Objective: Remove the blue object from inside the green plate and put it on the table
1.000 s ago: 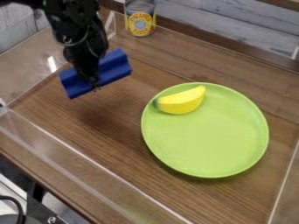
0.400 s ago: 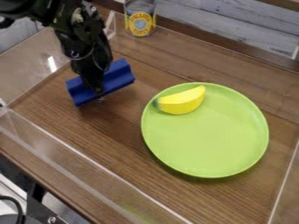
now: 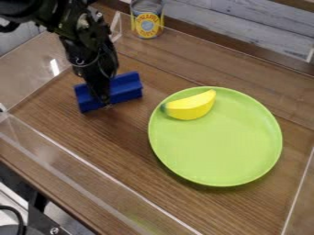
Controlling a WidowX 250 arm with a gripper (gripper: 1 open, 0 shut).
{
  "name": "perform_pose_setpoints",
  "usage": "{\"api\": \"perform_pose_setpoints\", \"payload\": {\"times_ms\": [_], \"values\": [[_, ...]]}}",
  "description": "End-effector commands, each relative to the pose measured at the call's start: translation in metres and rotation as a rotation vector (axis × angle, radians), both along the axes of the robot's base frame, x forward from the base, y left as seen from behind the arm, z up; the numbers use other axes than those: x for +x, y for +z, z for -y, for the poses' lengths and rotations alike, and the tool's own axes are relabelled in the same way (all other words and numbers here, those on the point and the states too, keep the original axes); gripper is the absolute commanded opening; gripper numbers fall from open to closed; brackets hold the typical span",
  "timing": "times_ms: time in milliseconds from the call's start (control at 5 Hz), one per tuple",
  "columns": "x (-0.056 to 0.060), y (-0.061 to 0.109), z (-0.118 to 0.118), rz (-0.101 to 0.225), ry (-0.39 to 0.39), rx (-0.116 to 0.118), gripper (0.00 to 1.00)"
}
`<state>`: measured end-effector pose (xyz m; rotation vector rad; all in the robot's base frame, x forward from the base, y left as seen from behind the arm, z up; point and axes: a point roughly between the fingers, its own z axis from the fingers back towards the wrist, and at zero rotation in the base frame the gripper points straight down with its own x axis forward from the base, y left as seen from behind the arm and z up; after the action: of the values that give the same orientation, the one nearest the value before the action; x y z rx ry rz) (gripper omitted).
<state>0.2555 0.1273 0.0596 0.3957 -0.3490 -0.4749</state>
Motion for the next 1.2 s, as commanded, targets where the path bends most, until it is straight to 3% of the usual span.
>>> {"api": "perform_pose_setpoints", "payload": {"times_ms": [0, 1000], "values": [[0.010, 0.009, -0.004, 0.041, 0.004, 0.016, 1.00], [0.017, -0.003, -0.002, 0.022, 0.020, 0.001, 1.00]]}}
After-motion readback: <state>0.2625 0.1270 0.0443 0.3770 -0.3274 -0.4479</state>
